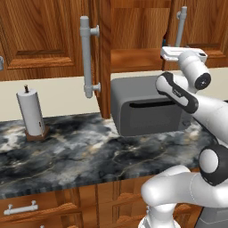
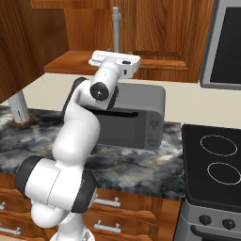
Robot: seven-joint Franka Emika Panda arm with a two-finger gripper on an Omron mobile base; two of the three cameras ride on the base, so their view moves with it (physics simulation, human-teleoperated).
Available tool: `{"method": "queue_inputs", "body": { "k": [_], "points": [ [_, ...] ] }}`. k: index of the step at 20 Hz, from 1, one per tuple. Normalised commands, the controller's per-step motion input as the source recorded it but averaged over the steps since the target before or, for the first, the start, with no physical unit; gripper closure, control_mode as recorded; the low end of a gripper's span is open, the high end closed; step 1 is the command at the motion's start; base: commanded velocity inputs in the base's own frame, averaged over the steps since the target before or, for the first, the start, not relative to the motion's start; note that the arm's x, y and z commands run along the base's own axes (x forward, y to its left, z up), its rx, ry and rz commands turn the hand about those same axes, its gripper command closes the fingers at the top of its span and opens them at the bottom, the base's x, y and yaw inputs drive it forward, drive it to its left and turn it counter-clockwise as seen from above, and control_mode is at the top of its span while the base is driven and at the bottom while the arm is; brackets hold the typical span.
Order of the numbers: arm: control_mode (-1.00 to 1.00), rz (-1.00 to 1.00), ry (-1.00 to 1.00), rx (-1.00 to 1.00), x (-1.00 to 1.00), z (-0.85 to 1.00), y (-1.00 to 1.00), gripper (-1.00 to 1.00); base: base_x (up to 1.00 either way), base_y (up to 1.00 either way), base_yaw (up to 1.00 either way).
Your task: Get the candle and the beer from the cabinet and move them to the dining counter.
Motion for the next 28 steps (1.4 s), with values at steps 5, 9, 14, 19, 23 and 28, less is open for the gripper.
{"method": "queue_inputs", "body": {
  "k": [5,9,14,19,23,28],
  "points": [
    [-1.0,0.0,0.0,0.0,0.0,0.0,0.0,1.0,0.0,0.0,0.0],
    [-1.0,0.0,0.0,0.0,0.0,0.0,0.0,1.0,0.0,0.0,0.0],
    [-1.0,0.0,0.0,0.0,0.0,0.0,0.0,1.0,0.0,0.0,0.0],
    [-1.0,0.0,0.0,0.0,-0.02,0.0,0.0,1.0,0.0,0.0,0.0],
    [-1.0,0.0,0.0,0.0,-0.18,0.0,-0.07,1.0,0.0,0.0,0.0],
    [-1.0,-0.02,0.0,0.0,-0.38,0.0,-0.31,1.0,0.0,0.0,0.0]
  ]
}}
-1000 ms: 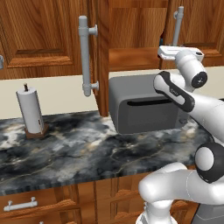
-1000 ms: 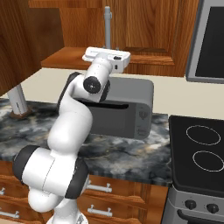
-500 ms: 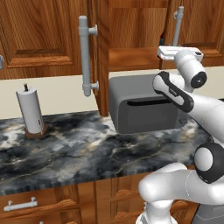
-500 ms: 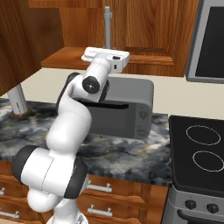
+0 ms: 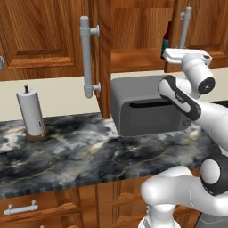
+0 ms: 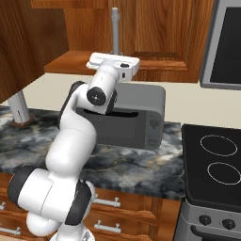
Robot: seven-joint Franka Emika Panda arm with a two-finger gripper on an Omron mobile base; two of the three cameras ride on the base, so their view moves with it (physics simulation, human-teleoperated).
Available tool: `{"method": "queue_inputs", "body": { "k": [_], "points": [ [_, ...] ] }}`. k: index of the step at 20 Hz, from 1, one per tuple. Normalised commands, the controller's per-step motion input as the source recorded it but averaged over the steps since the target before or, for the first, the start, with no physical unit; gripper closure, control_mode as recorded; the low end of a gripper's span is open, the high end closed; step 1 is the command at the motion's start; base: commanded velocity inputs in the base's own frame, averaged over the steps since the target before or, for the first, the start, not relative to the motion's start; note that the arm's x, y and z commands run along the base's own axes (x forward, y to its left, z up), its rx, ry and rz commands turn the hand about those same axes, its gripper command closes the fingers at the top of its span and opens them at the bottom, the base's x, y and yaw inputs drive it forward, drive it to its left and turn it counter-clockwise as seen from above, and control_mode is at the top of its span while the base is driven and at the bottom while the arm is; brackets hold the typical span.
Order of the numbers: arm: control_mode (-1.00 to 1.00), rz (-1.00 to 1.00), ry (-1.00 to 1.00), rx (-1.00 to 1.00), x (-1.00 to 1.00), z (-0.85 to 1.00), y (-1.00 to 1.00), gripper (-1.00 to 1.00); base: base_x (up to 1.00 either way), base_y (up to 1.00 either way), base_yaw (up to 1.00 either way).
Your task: Get the candle and the beer from the cabinet and move them to the dining counter.
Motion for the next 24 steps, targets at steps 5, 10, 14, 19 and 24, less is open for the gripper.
{"method": "queue_inputs", "body": {
  "k": [5,10,14,19,24],
  "points": [
    [-1.0,-0.07,0.0,0.0,-0.64,0.01,-0.47,1.0,0.0,0.0,0.0],
    [-1.0,-0.18,0.0,0.0,-0.85,0.01,-0.45,1.0,0.0,0.0,0.0],
    [-1.0,-0.23,0.0,0.0,-0.84,0.03,-0.51,1.0,0.0,0.0,0.0],
    [-1.0,-0.21,0.0,0.0,-0.77,0.01,-0.57,1.0,0.0,0.0,0.0],
    [-1.0,-0.18,0.0,0.0,-0.74,0.0,-0.61,1.0,0.0,0.0,0.0]
  ]
}}
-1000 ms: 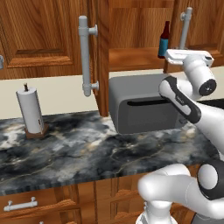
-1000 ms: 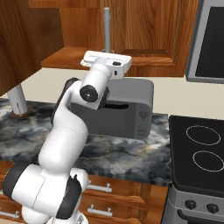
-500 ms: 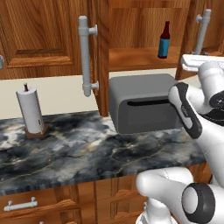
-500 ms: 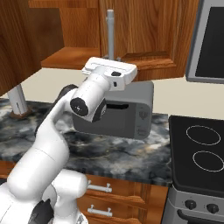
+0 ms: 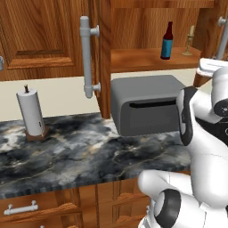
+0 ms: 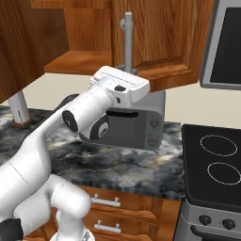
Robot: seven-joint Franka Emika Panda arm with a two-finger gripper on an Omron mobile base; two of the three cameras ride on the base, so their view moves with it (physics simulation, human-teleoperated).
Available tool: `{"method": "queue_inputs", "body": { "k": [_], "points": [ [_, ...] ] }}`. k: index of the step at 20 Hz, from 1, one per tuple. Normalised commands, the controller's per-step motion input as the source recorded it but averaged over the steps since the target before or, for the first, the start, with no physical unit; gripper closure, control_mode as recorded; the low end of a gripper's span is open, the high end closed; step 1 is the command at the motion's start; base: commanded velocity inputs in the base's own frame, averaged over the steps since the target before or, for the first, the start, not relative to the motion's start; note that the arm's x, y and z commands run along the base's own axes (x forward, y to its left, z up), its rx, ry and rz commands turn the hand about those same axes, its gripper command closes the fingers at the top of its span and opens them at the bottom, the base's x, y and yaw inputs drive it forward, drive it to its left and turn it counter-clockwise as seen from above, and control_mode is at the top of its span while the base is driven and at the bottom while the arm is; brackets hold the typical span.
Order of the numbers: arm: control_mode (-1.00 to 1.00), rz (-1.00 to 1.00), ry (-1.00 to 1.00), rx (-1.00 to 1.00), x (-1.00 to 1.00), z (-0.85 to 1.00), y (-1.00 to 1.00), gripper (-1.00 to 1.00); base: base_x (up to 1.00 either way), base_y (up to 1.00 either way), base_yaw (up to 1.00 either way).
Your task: Get the candle and the beer from the cabinet and move them to the dining counter.
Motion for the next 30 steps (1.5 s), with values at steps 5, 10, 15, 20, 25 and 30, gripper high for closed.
{"method": "queue_inputs", "body": {
  "k": [5,10,15,20,25,30],
  "points": [
    [-1.0,-0.08,0.0,0.0,-0.36,0.0,-0.58,1.0,0.0,0.0,0.0],
    [-1.0,0.0,0.0,0.0,-0.1,0.0,-0.54,1.0,0.0,0.0,0.0],
    [-1.0,0.0,0.0,0.0,-0.18,0.0,-0.54,1.0,0.0,0.0,0.0],
    [-1.0,0.0,0.02,0.0,-0.3,0.0,-0.21,1.0,0.0,0.0,0.0],
    [-1.0,0.0,0.03,0.0,-0.28,0.0,-0.02,1.0,0.0,0.0,0.0],
    [-1.0,-0.02,0.02,0.0,-0.49,-0.01,0.0,-1.0,0.0,0.0,0.0]
  ]
}}
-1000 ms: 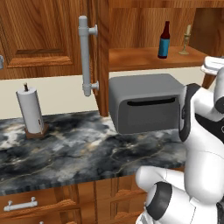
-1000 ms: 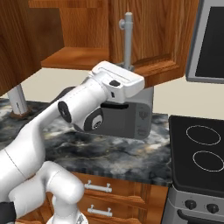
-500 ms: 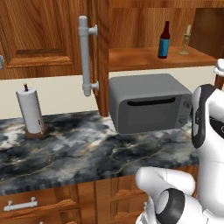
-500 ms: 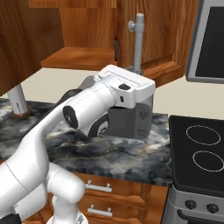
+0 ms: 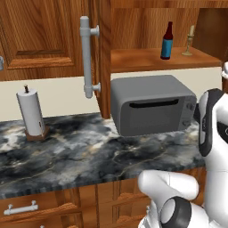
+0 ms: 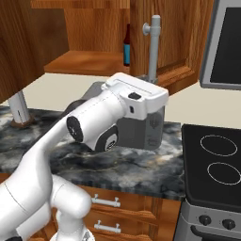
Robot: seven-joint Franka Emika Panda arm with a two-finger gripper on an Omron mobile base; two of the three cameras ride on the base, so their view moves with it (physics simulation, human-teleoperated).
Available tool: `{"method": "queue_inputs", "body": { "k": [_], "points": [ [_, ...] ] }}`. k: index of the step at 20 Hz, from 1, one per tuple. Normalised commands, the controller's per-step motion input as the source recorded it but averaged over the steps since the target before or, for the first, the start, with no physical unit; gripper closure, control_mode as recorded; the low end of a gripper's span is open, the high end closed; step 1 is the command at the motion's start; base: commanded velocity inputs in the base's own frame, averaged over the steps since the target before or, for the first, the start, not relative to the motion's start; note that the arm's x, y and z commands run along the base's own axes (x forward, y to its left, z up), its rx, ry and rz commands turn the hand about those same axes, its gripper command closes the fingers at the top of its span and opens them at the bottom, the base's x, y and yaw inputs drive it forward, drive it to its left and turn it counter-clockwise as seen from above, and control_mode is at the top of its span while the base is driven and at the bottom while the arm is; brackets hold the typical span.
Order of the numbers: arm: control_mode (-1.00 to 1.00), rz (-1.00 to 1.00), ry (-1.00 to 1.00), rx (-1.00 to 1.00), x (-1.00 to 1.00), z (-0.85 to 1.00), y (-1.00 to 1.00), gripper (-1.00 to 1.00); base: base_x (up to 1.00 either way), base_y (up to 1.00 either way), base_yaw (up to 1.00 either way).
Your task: Get the candle and the beer from the cabinet and move them to the dining counter.
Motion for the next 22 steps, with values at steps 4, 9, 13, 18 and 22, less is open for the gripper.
{"method": "queue_inputs", "body": {
  "k": [4,9,13,18,22],
  "points": [
    [-1.0,-0.06,0.0,0.0,-0.69,-0.02,0.02,-1.0,0.0,0.0,0.0],
    [-1.0,-0.07,0.0,-0.02,-0.99,-0.03,0.35,-1.0,0.0,0.0,0.0],
    [-1.0,-0.06,0.0,-0.08,-0.62,0.0,0.99,-1.0,0.0,0.0,0.0],
    [-1.0,-0.15,-0.01,-0.03,-0.07,0.0,1.0,-1.0,0.0,0.0,0.0],
    [-1.0,-0.22,0.0,0.01,0.34,0.1,0.89,-1.0,0.0,0.0,0.0]
  ]
}}
